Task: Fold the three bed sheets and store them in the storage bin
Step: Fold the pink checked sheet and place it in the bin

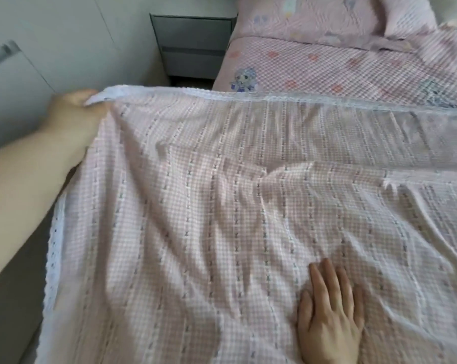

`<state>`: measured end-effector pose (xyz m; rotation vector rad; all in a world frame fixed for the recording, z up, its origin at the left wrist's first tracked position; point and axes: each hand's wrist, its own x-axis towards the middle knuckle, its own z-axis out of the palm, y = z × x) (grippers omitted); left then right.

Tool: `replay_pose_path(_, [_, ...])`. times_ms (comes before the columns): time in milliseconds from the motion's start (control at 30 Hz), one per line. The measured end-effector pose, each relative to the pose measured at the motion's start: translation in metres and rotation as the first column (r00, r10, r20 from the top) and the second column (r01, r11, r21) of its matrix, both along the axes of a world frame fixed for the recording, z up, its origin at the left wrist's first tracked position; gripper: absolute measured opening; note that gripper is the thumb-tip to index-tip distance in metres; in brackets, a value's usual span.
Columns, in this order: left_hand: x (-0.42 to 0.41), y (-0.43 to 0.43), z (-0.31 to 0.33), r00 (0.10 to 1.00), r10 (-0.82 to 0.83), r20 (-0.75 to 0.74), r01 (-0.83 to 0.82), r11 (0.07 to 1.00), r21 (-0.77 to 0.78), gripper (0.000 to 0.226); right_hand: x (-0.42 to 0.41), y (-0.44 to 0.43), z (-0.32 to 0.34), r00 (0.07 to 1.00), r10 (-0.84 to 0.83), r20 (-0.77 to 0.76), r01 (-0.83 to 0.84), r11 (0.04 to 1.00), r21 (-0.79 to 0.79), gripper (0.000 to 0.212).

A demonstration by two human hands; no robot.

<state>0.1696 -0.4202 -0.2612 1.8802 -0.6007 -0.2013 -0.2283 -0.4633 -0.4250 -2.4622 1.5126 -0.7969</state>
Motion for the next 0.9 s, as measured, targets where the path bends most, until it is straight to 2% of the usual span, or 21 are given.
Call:
replay_pose_path(67, [-0.059,-0.006,0.035,0.983,-0.179,0.033,0.179,0.984,-0.023,0.019,-0.001,0.001,0.003,1.0,-0.012,-0.008,0.012,1.0,0.026,0.049])
replay_pose_path(133, [-0.1,0.0,0.052,0.902,-0.408,0.141,0.398,0.913,0.094,0.03,0.0,0.001,0.011,0.997,0.004,-0.074,0.005,0.993,0.122,0.049])
replay_pose_path(200, [-0.144,0.034,0.075,0.82,-0.559,0.125,0.534,0.824,0.189,0.035,0.0,0.005,0.02,0.994,0.011,-0.109,0.017,0.969,0.245,0.063])
replay_pose_path(267, [-0.17,0.073,0.076,0.779,-0.62,0.093,0.579,0.768,0.272,0.039,-0.009,0.008,0.043,0.99,0.056,-0.128,-0.004,0.928,0.373,0.059])
replay_pose_path(300, [-0.189,0.094,0.08,0.763,-0.641,0.086,0.596,0.748,0.292,0.036,-0.014,0.008,0.052,0.997,0.062,-0.045,-0.031,0.861,0.507,0.051])
replay_pose_path(333, [-0.202,0.115,0.078,0.74,-0.67,0.057,0.625,0.718,0.306,0.02,-0.02,0.01,0.065,0.991,-0.033,0.127,-0.059,0.75,0.659,0.046])
replay_pose_path(367, [-0.211,0.139,0.074,0.732,-0.676,0.086,0.613,0.709,0.349,0.011,-0.031,0.013,0.084,0.903,-0.254,0.348,-0.145,0.581,0.801,0.042])
replay_pose_path(400, [-0.216,0.164,0.068,0.716,-0.688,0.118,0.599,0.693,0.402,0.028,-0.045,0.017,0.105,0.711,-0.502,0.493,-0.305,0.412,0.859,0.043])
replay_pose_path(433, [-0.22,0.187,0.062,0.691,-0.714,0.115,0.588,0.647,0.484,0.04,-0.063,0.02,0.121,0.518,-0.674,0.526,-0.432,0.324,0.841,0.05])
replay_pose_path(467, [-0.221,0.21,0.053,0.663,-0.737,0.127,0.57,0.608,0.552,0.042,-0.082,0.022,0.133,0.341,-0.77,0.539,-0.557,0.297,0.776,0.071])
replay_pose_path(500, [-0.228,0.233,0.045,0.645,-0.743,0.177,0.532,0.603,0.595,0.04,-0.1,0.024,0.144,0.272,-0.805,0.527,-0.614,0.276,0.74,0.098])
replay_pose_path(533, [-0.23,0.25,0.033,0.624,-0.742,0.246,0.479,0.611,0.631,0.038,-0.106,0.027,0.153,0.292,-0.799,0.525,-0.63,0.253,0.734,0.121])
replay_pose_path(567, [-0.237,0.267,0.024,0.603,-0.749,0.274,0.449,0.603,0.659,0.034,-0.108,0.034,0.167,0.361,-0.765,0.533,-0.633,0.219,0.742,0.131])
replay_pose_path(600, [-0.247,0.279,0.017,0.581,-0.758,0.295,0.428,0.594,0.681,0.029,-0.107,0.043,0.171,0.449,-0.728,0.519,-0.608,0.177,0.774,0.123])
replay_pose_path(667, [-0.261,0.292,0.008,0.566,-0.773,0.287,0.393,0.558,0.731,0.015,-0.091,0.056,0.172,0.581,-0.699,0.416,-0.484,0.114,0.868,0.077])
replay_pose_path(700, [-0.265,0.296,0.005,0.58,-0.761,0.29,0.376,0.566,0.734,0.024,-0.084,0.061,0.171,0.602,-0.719,0.347,-0.399,0.105,0.911,0.055])
replay_pose_path(733, [-0.267,0.302,0.003,0.605,-0.744,0.283,0.38,0.582,0.719,0.031,-0.08,0.064,0.165,0.617,-0.73,0.293,-0.312,0.115,0.943,0.042])
replay_pose_path(800, [-0.268,0.315,0.001,0.672,-0.685,0.281,0.396,0.653,0.645,0.03,-0.077,0.072,0.154,0.615,-0.749,0.247,-0.195,0.16,0.968,0.037])
replay_pose_path(833, [-0.266,0.32,0.001,0.69,-0.662,0.292,0.398,0.684,0.612,0.025,-0.078,0.077,0.152,0.607,-0.755,0.248,-0.171,0.181,0.969,0.034])
replay_pose_path(900, [-0.264,0.331,0.004,0.699,-0.622,0.353,0.375,0.739,0.56,0.031,-0.082,0.088,0.147,0.587,-0.77,0.252,-0.109,0.234,0.966,0.029])
